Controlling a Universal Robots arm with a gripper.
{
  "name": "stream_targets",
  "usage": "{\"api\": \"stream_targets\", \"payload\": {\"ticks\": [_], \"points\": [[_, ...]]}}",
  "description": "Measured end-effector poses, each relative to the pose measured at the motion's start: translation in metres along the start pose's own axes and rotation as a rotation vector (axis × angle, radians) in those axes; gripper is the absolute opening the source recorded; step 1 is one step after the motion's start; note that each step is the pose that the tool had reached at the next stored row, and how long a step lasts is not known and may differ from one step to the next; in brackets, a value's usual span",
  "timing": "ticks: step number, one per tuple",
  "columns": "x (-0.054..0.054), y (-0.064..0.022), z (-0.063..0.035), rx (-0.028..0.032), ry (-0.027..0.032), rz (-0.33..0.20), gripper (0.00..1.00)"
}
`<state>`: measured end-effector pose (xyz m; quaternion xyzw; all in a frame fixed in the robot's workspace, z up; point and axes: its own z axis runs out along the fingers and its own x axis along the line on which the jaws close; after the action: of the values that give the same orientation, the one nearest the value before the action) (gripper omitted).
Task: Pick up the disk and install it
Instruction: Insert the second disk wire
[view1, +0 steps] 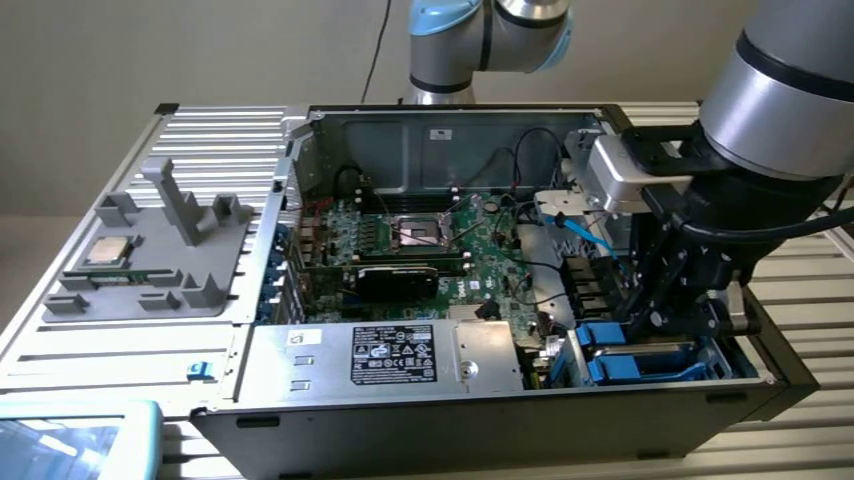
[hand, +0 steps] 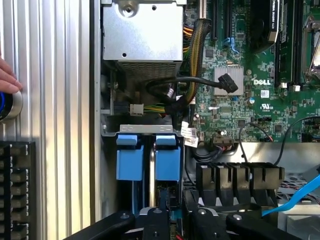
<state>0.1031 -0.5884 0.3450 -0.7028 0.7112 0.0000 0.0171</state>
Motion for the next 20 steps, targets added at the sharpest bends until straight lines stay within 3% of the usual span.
{"api": "stream_targets", "payload": {"ticks": [7,16,18,20], "points": [[-0.001,-0.0098,-0.0249,-0.0021,0.0,0.0,0.24],[-0.001,-0.0139,-0.0289,-0.0039,0.0,0.0,0.22],[-0.001,-0.0145,-0.0289,-0.0041,0.0,0.0,0.11],[-0.001,-0.0151,-0.0289,-0.0042,0.0,0.0,0.11]]}}
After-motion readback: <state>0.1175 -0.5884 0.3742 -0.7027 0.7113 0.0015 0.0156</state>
